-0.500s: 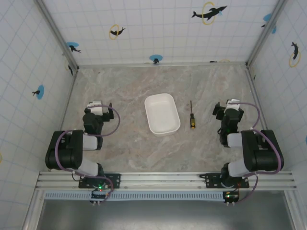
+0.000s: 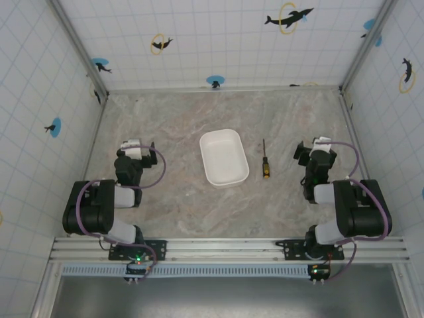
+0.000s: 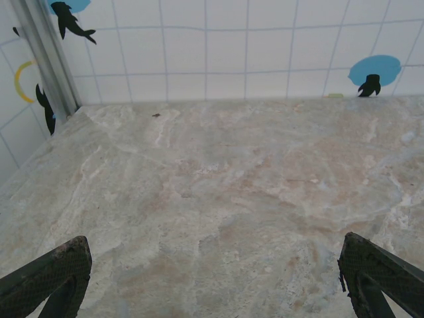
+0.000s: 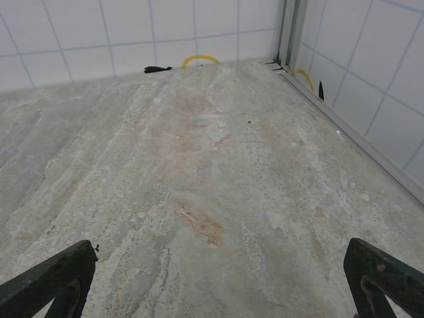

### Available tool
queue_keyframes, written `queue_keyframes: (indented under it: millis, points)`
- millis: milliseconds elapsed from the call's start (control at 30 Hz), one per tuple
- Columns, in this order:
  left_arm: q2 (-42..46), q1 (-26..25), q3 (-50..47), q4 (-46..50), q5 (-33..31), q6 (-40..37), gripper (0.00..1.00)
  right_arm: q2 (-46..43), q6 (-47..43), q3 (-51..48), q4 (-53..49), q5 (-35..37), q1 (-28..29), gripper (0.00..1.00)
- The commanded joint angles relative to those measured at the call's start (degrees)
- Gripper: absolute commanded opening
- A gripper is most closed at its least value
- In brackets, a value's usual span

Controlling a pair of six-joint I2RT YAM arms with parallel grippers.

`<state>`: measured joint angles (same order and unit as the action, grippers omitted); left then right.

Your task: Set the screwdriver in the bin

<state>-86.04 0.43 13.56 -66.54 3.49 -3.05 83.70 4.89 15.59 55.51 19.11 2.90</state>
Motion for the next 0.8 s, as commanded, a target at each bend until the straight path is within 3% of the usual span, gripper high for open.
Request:
queue_keyframes:
  millis: [0, 300, 500, 767]
  points:
    - [-0.59, 0.33, 0.60, -1.72, 0.66, -0.47, 0.98, 0.50, -0.40, 2.25, 2.16, -0.05, -0.13, 0.99]
    - [1.16, 0.36, 2.04, 1.44, 0.89, -0.65, 0.98, -7.02, -1.65, 4.36, -7.21, 5.55, 2.28, 0.99]
    - [10.35, -0.03, 12.08, 26.30, 4.04, 1.45, 0.98, -16.12, -2.55, 9.26, -21.84, 8.45, 7.21, 0.99]
    - [13.88, -2.39, 16.72, 39.45, 12.92, 13.84, 0.98, -21.69, 8.47, 20.68, -49.94, -0.43, 7.96, 0.99]
